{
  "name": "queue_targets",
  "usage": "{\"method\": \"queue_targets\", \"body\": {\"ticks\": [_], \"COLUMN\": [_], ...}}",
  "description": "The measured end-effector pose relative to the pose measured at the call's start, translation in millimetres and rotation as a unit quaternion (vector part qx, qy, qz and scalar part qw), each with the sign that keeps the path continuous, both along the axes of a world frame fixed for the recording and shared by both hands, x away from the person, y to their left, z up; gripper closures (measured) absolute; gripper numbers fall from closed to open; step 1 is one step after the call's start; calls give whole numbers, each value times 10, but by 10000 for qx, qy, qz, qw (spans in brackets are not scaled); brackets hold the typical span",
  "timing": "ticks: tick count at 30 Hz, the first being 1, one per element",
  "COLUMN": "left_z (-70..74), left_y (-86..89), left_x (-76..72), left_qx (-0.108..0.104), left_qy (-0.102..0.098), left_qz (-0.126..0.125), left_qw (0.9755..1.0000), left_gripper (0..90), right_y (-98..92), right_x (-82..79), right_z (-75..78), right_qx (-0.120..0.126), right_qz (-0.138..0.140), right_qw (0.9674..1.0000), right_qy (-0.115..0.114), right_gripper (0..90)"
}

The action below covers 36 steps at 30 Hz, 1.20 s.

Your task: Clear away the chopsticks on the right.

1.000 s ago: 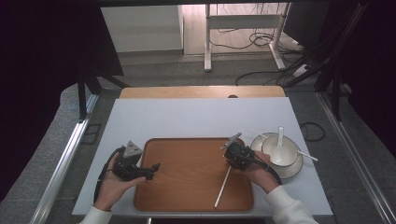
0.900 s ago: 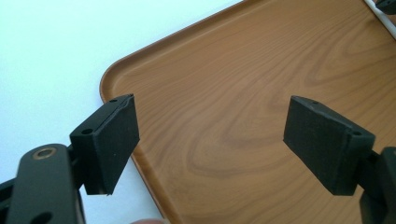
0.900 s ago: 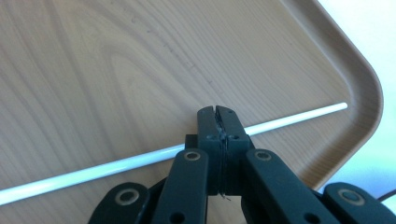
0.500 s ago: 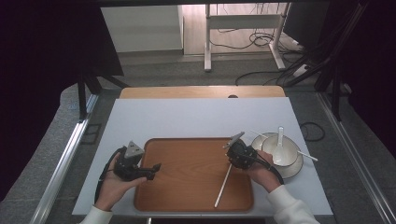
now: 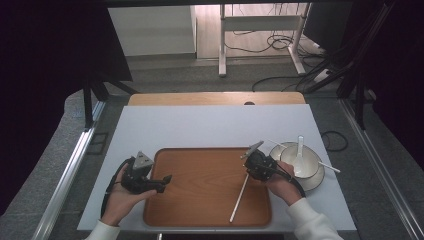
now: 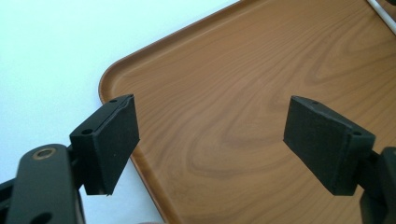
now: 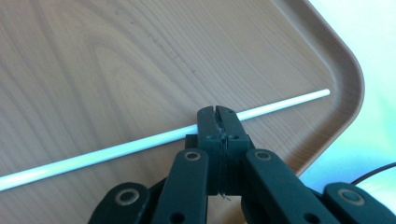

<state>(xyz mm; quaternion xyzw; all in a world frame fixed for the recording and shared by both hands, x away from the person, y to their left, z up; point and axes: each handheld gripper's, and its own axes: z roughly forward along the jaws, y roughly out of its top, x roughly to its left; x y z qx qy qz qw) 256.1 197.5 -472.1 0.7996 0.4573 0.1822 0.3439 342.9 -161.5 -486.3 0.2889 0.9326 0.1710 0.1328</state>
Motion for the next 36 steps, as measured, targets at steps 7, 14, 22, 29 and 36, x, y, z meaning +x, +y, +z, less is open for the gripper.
{"method": "queue_targets", "body": {"ticks": [7,14,22,29,36], "left_z": [1,1,-2,0,3], "left_y": [0,2,-5,-6,14], "left_x": [-1,-1,4,1,0], "left_qx": [8,10,21,21,7], "left_qy": [-2,0,10,11,0], "left_qz": [-4,-4,-15,-19,6], "left_qw": [10000,10000,10000,10000,10000], "left_gripper": [177,177,177,178,178], "right_y": [-4,-8,12,130,72], "right_x": [0,3,17,20,0], "right_z": [-13,-12,-5,-87,-80], "right_qx": [-9,-15,49,-45,-98], "right_qz": [-17,-17,-26,77,49], "right_qw": [10000,10000,9999,9999,9999], "right_qy": [16,11,-117,-54,71], "right_gripper": [895,895,895,895,896]}}
